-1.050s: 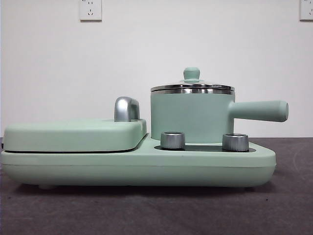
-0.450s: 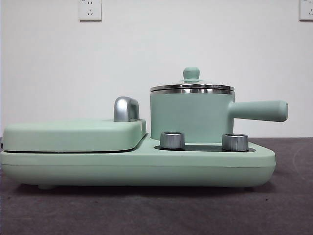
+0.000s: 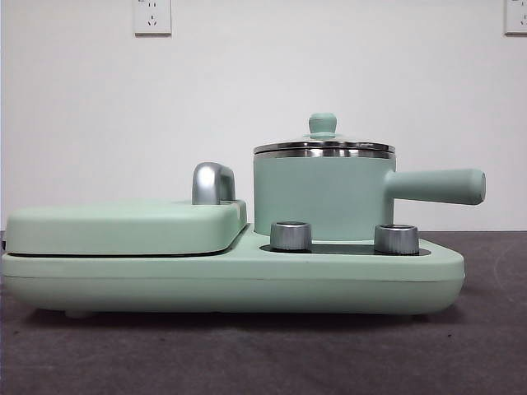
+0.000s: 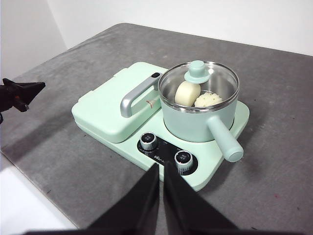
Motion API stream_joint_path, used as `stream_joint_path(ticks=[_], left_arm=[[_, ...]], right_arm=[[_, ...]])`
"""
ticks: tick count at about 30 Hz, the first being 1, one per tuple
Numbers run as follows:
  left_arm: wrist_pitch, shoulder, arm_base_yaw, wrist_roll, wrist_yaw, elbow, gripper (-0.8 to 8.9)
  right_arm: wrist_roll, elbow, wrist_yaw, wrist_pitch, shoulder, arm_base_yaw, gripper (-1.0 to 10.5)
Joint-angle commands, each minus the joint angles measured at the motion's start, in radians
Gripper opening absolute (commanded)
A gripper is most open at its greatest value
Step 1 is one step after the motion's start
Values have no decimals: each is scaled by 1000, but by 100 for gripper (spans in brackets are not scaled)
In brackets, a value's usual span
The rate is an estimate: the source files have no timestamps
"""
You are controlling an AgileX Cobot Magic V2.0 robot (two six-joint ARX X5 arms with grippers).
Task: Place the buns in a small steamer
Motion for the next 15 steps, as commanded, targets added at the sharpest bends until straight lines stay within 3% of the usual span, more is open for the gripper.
stream_joint_path(ticks=[1, 11, 15], left_arm=[[-5, -1, 2, -5, -1, -19, 7], [-5, -1, 2, -5, -1, -19, 7], [-5, -1, 2, -5, -1, -19, 7]], right_arm=[[-7, 5, 3, 10, 2, 5, 12], [-7, 0, 5, 19, -2, 2, 12], [-8, -29, -3, 43, -21, -70, 12]])
